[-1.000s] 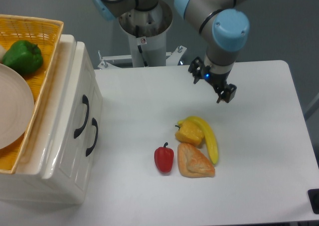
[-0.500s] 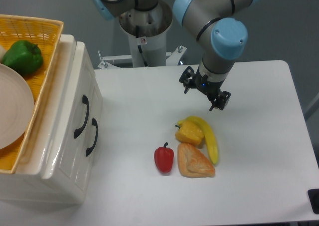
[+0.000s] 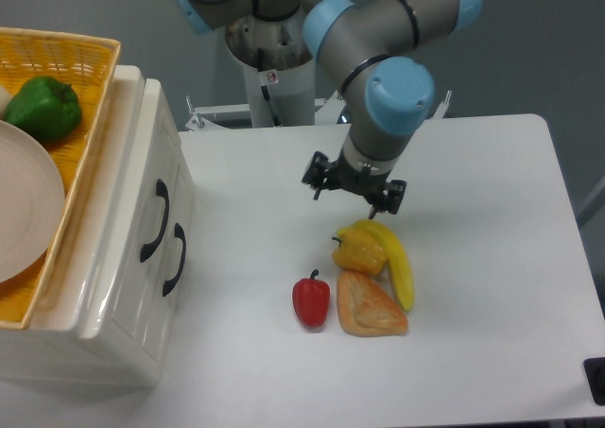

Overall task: Slide the top white drawer open
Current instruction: 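Move the gripper toward the upper black handle of the white cabinet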

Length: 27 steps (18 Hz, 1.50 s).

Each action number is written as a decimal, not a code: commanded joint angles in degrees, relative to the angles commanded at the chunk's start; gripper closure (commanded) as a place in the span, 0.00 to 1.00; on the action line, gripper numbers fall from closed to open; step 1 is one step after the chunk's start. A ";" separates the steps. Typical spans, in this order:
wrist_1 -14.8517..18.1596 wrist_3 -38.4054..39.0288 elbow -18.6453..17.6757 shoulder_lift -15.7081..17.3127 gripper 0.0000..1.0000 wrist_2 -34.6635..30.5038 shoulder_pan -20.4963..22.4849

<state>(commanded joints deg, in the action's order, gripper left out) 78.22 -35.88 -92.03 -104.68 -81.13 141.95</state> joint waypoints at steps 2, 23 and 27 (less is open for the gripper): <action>0.09 3.26 0.80 0.00 0.00 2.55 -0.36; 0.35 22.25 2.20 0.70 0.00 10.64 -8.27; 0.70 22.34 2.38 0.88 0.00 11.78 -8.44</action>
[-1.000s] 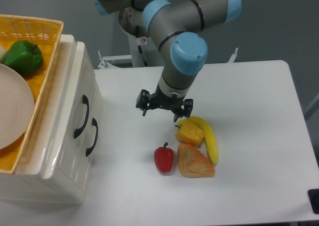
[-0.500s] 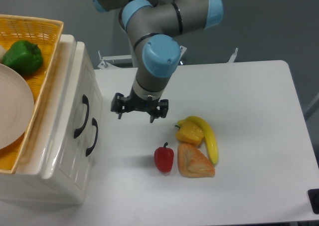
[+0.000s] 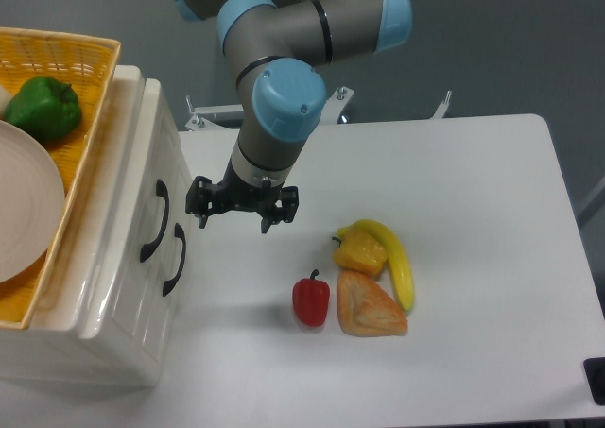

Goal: Slide the top white drawer open

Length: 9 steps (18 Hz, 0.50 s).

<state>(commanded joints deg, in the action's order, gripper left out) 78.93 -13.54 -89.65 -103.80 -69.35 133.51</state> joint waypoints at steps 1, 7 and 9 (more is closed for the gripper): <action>0.26 0.00 0.35 -0.09 0.00 1.31 0.00; 1.93 0.00 0.35 -0.17 0.00 2.38 -0.44; 2.11 -0.09 0.35 -0.17 0.00 2.90 -0.96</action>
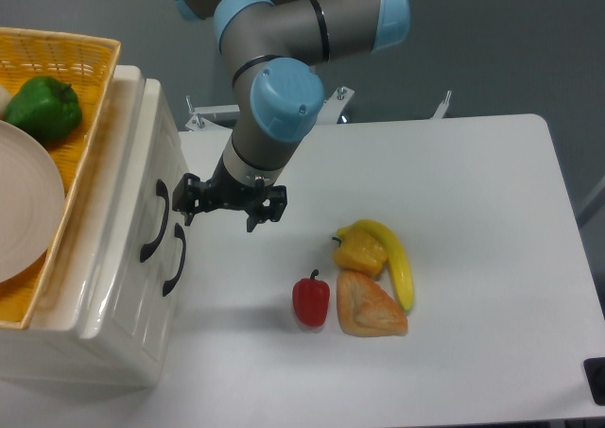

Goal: Slide the top white drawer open

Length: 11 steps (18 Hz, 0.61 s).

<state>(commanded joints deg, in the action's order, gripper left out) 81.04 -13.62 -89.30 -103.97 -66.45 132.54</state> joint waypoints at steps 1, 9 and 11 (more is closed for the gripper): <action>-0.09 0.00 0.26 -0.09 0.00 0.96 -0.61; 0.96 0.09 0.44 -0.62 0.00 1.50 -1.67; 1.75 -0.26 0.44 -0.70 0.00 1.32 -1.67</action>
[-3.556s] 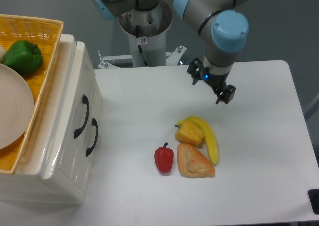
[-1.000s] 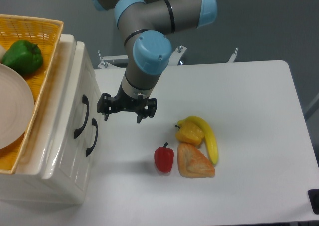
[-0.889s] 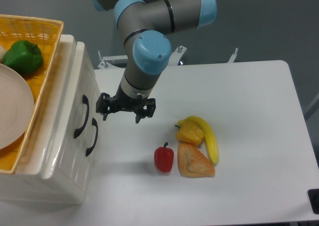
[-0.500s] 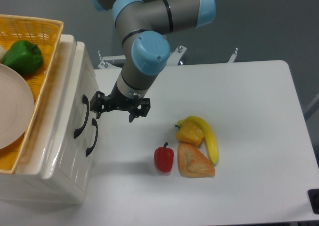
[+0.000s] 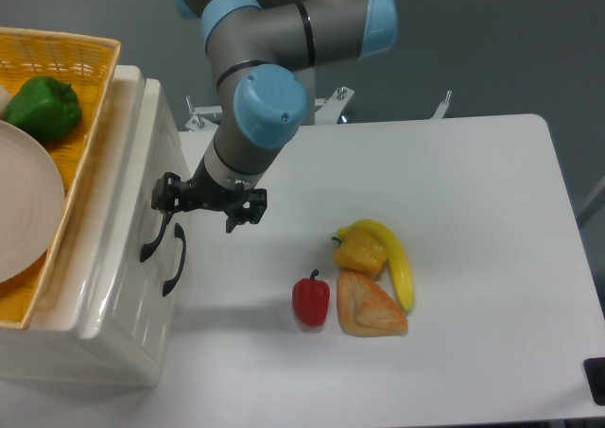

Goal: Slide the top white drawer open

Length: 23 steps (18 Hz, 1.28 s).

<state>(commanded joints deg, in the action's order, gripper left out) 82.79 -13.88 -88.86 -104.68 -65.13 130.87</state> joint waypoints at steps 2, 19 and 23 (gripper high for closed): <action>0.09 -0.44 0.00 0.00 0.00 -0.17 0.00; -1.14 -6.95 0.44 -0.26 0.00 0.09 -0.09; -1.14 -6.60 0.35 -0.35 0.00 0.09 -0.18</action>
<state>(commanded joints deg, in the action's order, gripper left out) 81.65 -20.48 -88.50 -105.03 -65.04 130.69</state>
